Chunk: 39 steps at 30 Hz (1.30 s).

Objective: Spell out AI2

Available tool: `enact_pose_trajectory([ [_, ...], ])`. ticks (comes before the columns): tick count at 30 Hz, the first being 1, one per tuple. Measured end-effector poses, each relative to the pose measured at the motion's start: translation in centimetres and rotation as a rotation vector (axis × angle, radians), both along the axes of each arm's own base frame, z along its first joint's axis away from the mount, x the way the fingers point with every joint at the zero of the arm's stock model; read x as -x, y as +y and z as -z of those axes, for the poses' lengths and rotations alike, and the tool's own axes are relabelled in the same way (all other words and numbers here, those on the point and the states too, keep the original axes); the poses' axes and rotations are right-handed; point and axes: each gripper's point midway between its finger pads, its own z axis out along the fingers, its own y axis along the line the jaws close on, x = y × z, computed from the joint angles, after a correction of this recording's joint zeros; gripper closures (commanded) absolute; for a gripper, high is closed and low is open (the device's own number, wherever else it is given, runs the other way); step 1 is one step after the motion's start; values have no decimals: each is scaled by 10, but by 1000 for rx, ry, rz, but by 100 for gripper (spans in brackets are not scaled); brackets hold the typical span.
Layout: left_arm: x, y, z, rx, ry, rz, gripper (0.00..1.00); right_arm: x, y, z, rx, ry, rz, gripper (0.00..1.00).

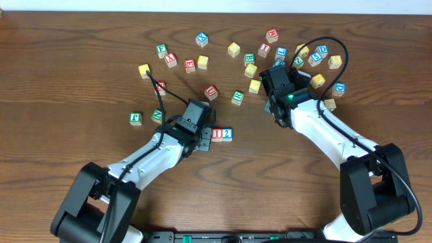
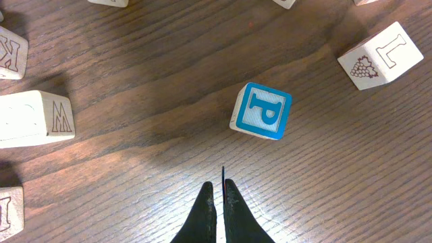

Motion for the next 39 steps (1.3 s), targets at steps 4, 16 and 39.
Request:
enact_pose_trajectory([
  [4,0,0,0,0,0,0,93,0,0,0,1,1,-1,99],
  [16,-16,39,1,5,11,-122,93,2,2,1,-1,17,-26,99],
  [39,-21,89,-166,160,-419,-232,12,55,-16,-172,-38,-281,-203,1],
])
